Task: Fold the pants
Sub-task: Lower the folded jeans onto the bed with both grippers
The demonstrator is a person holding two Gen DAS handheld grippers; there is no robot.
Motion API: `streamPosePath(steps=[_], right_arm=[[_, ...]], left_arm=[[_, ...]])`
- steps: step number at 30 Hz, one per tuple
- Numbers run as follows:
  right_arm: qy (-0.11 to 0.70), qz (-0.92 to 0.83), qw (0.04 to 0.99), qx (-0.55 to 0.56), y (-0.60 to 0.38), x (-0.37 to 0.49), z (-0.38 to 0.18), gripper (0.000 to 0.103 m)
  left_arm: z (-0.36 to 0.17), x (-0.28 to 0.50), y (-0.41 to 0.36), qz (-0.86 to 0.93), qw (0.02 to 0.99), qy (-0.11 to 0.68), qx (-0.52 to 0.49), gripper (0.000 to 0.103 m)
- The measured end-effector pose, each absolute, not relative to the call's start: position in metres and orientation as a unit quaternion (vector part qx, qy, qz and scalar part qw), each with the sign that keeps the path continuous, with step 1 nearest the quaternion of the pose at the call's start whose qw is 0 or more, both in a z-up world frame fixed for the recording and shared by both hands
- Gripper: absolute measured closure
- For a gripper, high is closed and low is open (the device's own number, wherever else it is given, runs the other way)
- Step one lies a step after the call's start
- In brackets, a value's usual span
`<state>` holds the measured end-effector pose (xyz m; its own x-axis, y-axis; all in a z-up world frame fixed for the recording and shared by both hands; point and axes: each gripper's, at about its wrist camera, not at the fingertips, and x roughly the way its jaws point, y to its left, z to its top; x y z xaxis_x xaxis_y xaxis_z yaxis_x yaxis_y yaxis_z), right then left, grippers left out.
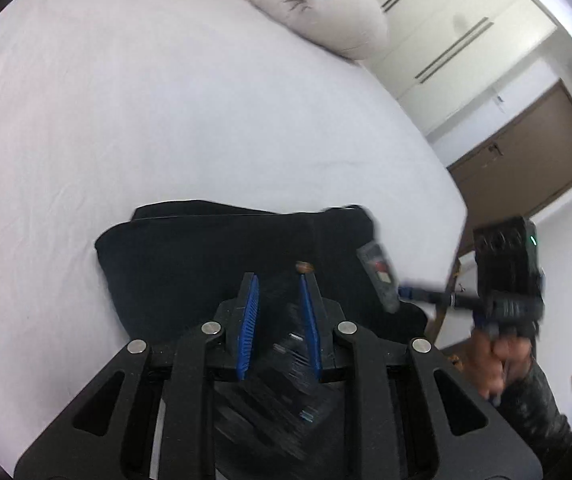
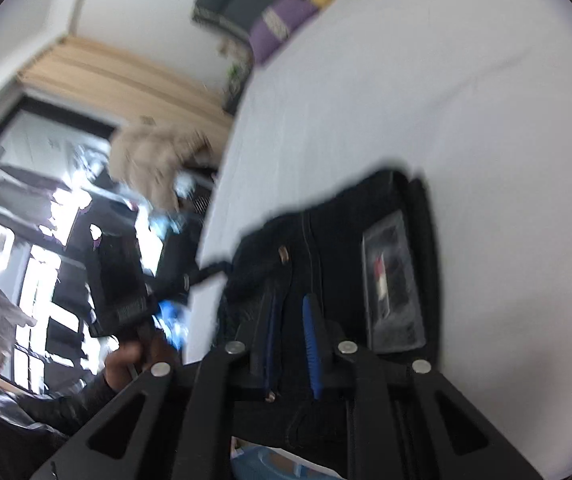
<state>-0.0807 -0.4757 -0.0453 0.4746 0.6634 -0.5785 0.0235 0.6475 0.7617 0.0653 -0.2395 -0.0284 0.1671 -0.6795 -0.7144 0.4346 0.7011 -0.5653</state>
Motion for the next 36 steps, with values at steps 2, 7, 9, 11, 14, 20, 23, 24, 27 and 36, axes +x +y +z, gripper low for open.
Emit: streamPosePath(steps=[2, 7, 9, 11, 14, 20, 23, 24, 27, 36], right_arm=[[0.511, 0.184, 0.757, 0.364, -0.464, -0.078, -0.073, 0.092], [0.492, 0.162, 0.748, 0.415, -0.484, -0.089, -0.096, 0.103], [0.491, 0.160, 0.751, 0.412, -0.485, -0.090, -0.095, 0.103], [0.488, 0.157, 0.751, 0.415, -0.486, -0.092, -0.096, 0.103], [0.485, 0.151, 0.758, 0.409, -0.483, -0.093, -0.093, 0.103], [0.478, 0.143, 0.760, 0.417, -0.483, -0.102, -0.090, 0.103], [0.458, 0.149, 0.768, 0.423, -0.480, -0.116, -0.068, 0.095], [0.447, 0.160, 0.770, 0.427, -0.477, -0.120, -0.063, 0.095], [0.429, 0.202, 0.767, 0.433, -0.465, -0.136, -0.053, 0.095], [0.450, 0.178, 0.740, 0.468, -0.476, -0.183, -0.096, 0.103]], left_arm=[[-0.048, 0.077, -0.236, -0.364, 0.738, 0.548, -0.148, 0.091], [-0.074, 0.077, -0.215, -0.366, 0.724, 0.557, -0.180, 0.099], [-0.070, 0.065, -0.207, -0.374, 0.724, 0.553, -0.173, 0.099], [-0.067, 0.053, -0.202, -0.386, 0.724, 0.548, -0.164, 0.099], [-0.058, 0.025, -0.195, -0.410, 0.730, 0.533, -0.126, 0.099], [-0.033, -0.039, -0.179, -0.443, 0.743, 0.501, -0.041, 0.099], [-0.030, -0.059, -0.180, -0.437, 0.754, 0.491, -0.010, 0.099], [-0.030, -0.061, -0.180, -0.433, 0.756, 0.491, 0.000, 0.099], [-0.032, -0.062, -0.176, -0.428, 0.758, 0.492, 0.005, 0.099], [-0.032, -0.063, -0.182, -0.420, 0.762, 0.492, 0.018, 0.099]])
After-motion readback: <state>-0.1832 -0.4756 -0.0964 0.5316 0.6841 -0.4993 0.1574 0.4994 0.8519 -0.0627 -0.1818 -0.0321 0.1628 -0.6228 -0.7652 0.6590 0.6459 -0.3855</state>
